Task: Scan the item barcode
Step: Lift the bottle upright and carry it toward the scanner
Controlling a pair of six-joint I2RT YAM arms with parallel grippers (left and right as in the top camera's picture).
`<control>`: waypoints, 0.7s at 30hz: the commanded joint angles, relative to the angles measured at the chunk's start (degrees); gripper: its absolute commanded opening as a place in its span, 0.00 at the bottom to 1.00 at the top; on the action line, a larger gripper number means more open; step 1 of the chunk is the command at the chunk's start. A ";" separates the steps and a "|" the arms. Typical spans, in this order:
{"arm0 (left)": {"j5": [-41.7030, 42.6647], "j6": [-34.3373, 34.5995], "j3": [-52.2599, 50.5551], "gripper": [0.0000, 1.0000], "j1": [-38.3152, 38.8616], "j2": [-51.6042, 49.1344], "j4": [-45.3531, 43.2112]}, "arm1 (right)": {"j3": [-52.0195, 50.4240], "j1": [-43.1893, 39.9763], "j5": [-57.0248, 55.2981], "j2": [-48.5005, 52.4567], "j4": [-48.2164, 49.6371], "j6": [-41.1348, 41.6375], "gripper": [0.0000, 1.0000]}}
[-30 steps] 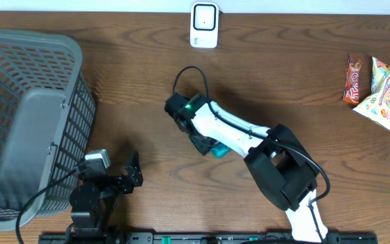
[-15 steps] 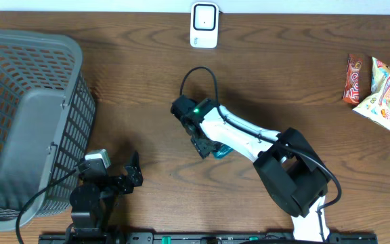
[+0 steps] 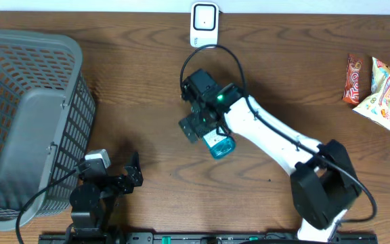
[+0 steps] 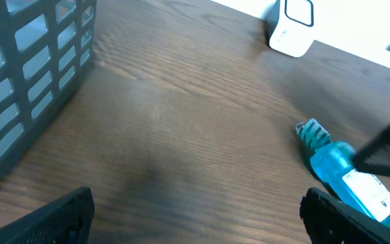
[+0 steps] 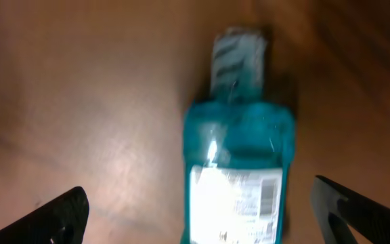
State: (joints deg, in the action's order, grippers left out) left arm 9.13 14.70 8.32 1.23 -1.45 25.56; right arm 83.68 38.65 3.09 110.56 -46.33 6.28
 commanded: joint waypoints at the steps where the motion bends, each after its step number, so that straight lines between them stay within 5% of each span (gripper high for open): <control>1: 0.70 -0.72 -0.81 0.98 0.13 0.00 0.90 | 0.70 -1.57 1.05 5.31 1.38 -1.90 0.99; 13: 0.70 -0.72 -0.81 0.98 0.13 0.00 0.90 | 12.24 -2.58 0.90 16.92 0.35 -2.93 0.92; 18: 0.70 -0.72 -0.81 0.98 0.13 0.00 0.90 | 12.24 -3.02 0.90 20.33 -0.42 -2.95 0.58; 21: 0.70 -0.72 -0.81 0.98 0.13 0.00 0.90 | 12.24 -3.04 0.50 21.05 -1.73 -3.80 0.47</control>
State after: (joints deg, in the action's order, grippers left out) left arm 9.13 14.70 8.32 1.23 -1.45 25.56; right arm 96.57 36.32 3.16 128.38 -46.92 3.16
